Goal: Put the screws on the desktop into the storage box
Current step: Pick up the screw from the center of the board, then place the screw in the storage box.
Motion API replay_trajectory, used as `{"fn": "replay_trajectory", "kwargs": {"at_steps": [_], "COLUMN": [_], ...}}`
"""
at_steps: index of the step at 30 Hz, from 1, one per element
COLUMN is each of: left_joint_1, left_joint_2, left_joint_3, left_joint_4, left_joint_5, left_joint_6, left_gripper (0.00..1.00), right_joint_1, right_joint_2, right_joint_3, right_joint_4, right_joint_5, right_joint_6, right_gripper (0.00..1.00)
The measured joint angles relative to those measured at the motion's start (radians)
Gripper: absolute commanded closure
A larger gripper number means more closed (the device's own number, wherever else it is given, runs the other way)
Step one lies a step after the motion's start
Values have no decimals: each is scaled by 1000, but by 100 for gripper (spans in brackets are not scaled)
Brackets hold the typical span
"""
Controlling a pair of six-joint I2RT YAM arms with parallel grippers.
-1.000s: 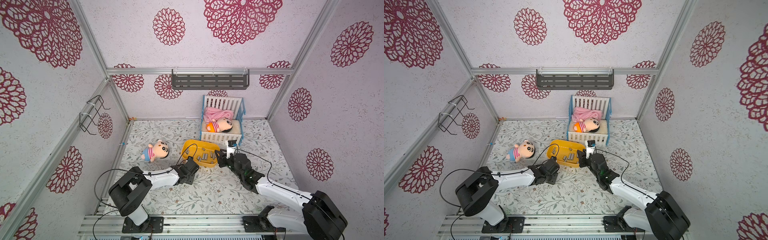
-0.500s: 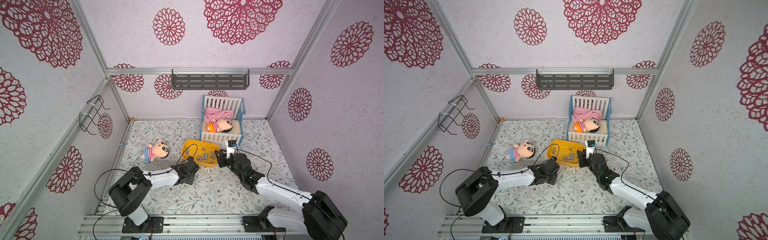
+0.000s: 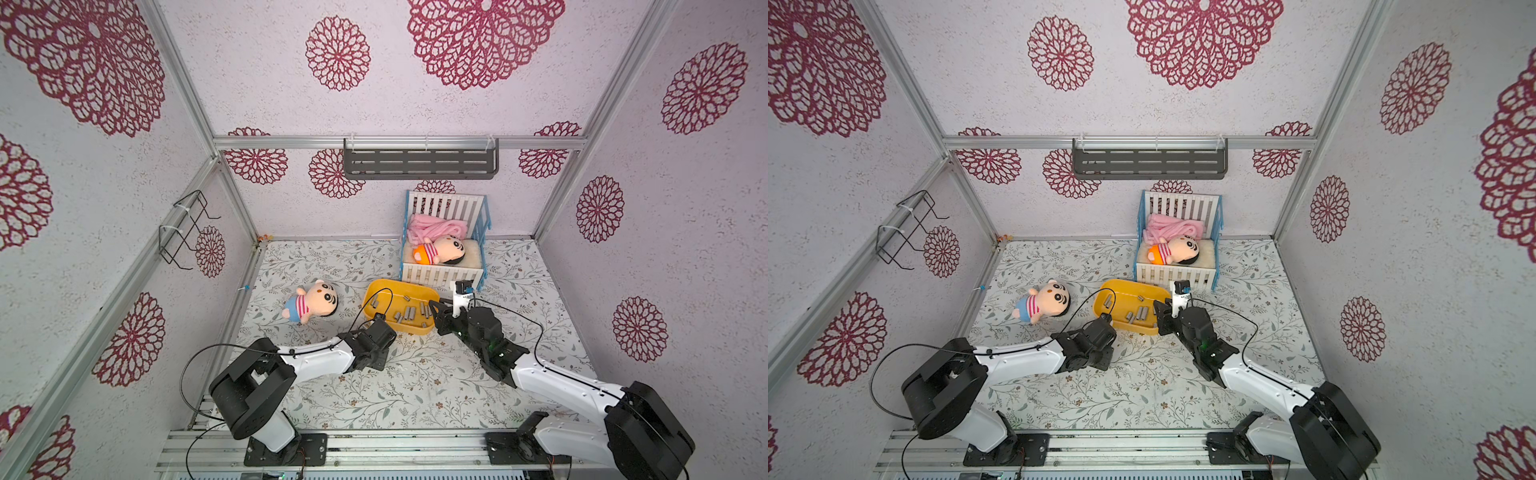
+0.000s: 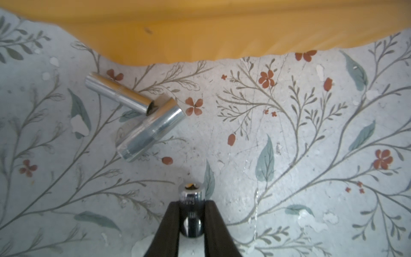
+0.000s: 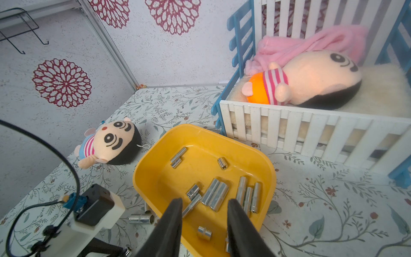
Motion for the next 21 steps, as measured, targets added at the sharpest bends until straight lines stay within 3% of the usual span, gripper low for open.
{"fn": "replay_trajectory", "kwargs": {"at_steps": [7,10,17,20,21], "left_joint_1": [-29,-21,43,63,68], "left_joint_2": [-276,-304,2,134,166], "left_joint_3": [-63,-15,282,358,373], "left_joint_4": [68,114,158,159,157], "left_joint_5": [-58,-74,-74,-65,-62], "left_joint_6": [33,48,47,44,43], "left_gripper": [99,96,95,87,79], "right_joint_1": [0,0,0,0,0], "right_joint_2": [-12,-61,-98,-97,-97], "right_joint_3": [-6,-39,-58,-58,-58], "right_joint_4": [2,10,34,39,42], "right_joint_5": [21,45,65,65,65], "right_joint_6": [7,10,26,27,27], "right_gripper": [61,60,60,60,60]}}
